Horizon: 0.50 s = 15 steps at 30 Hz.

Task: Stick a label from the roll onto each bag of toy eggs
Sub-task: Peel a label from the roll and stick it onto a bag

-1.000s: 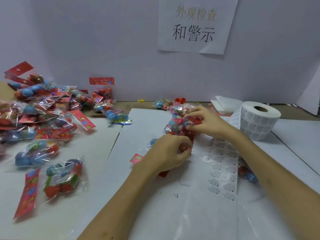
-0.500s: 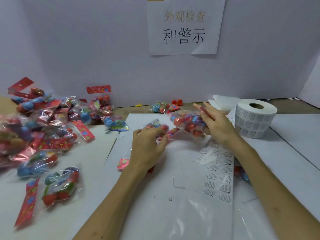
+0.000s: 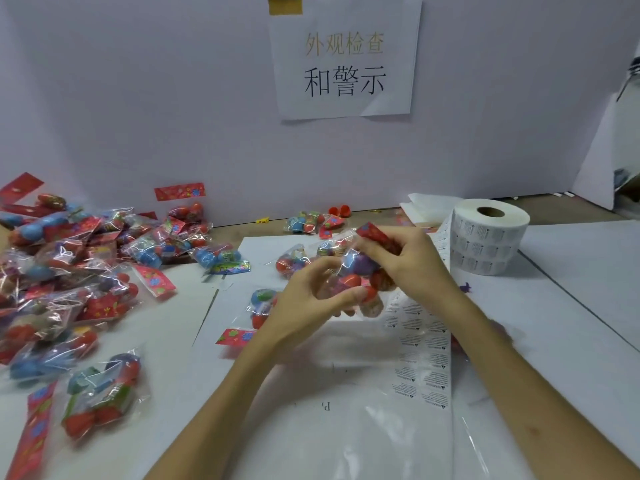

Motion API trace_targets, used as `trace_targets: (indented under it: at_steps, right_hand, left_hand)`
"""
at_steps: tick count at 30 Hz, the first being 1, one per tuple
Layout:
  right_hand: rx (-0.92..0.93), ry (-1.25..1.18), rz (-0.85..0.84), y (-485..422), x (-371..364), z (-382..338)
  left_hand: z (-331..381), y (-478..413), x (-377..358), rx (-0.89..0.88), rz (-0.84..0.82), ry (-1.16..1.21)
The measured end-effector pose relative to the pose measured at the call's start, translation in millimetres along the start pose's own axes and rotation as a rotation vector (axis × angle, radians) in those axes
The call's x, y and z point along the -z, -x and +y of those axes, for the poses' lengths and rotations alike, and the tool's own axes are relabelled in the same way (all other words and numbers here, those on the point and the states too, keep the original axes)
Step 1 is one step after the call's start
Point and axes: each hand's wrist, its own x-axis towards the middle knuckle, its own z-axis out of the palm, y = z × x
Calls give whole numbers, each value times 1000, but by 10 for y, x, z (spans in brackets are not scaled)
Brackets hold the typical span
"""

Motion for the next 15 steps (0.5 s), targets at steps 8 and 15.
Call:
trace_targets:
  at_steps: [8, 15]
  right_hand:
    - [-307, -489, -100, -5, 28, 34]
    - [-373, -489, -75, 47, -102, 44]
  left_hand:
    - [7, -51, 18, 156, 209, 170]
    - [100, -35, 27, 247, 228, 229]
